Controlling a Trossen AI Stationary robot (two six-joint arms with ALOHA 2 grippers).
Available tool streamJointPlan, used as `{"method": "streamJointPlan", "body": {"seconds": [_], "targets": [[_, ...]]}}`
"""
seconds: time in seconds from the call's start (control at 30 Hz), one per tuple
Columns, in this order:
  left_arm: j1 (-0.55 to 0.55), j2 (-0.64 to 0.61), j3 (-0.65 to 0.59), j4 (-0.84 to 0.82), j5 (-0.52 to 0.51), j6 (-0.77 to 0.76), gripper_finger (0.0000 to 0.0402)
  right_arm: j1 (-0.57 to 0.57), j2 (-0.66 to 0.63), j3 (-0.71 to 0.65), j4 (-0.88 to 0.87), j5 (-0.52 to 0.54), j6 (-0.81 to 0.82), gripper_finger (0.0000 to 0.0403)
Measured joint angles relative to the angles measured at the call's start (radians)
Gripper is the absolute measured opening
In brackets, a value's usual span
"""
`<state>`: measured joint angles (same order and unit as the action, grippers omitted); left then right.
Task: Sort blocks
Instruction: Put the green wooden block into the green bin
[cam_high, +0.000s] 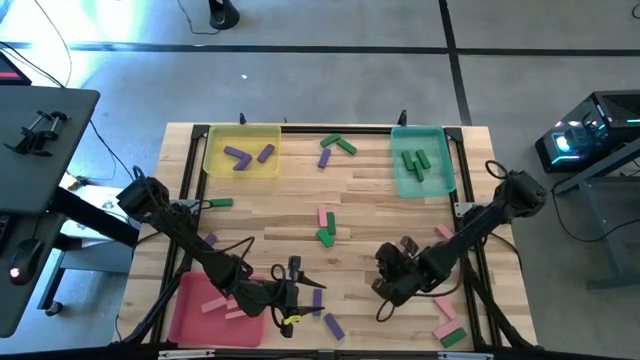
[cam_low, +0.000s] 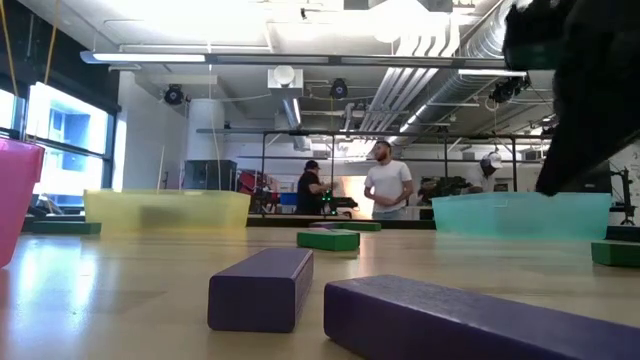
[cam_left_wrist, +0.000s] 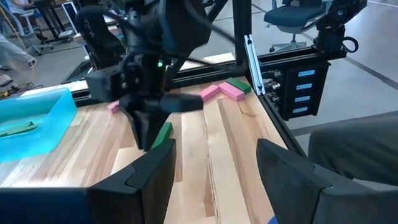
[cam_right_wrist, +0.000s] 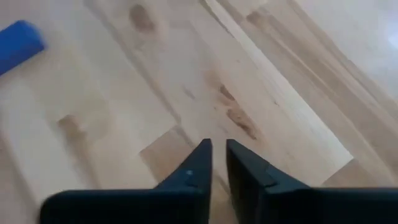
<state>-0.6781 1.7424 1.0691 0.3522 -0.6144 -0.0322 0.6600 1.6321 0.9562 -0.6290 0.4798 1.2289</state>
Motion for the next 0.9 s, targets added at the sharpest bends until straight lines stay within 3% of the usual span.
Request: {"method": "streamJointPlan", "body": {"seconds": [0.23,0.37,0.53,0.67,0.9], "targets": [[0.000,0.000,0.000,-0.020,0.000,-0.015,0.0213,0.113,-0.080,0.000,-0.056,0.085,-0.076,0.0154],[-0.004,0.000,0.000,-0.025,0.001,-0.018,0.0213,0.217,-0.115,-0.056,-0.085,0.153,-0.048,0.0195],[-0.006,0.000,0.000,-0.027,0.001,-0.018,0.0213,0.343,-0.123,-0.211,-0.082,0.228,0.198,0.0206],[-0.006,0.000,0.000,-0.027,0.001,-0.018,0.0213,0.407,-0.123,-0.348,0.052,0.277,0.372,0.0206],[-0.001,0.000,0.000,-0.027,0.001,-0.017,0.0213,0.427,-0.123,-0.521,0.458,0.281,0.276,0.0206]]}}
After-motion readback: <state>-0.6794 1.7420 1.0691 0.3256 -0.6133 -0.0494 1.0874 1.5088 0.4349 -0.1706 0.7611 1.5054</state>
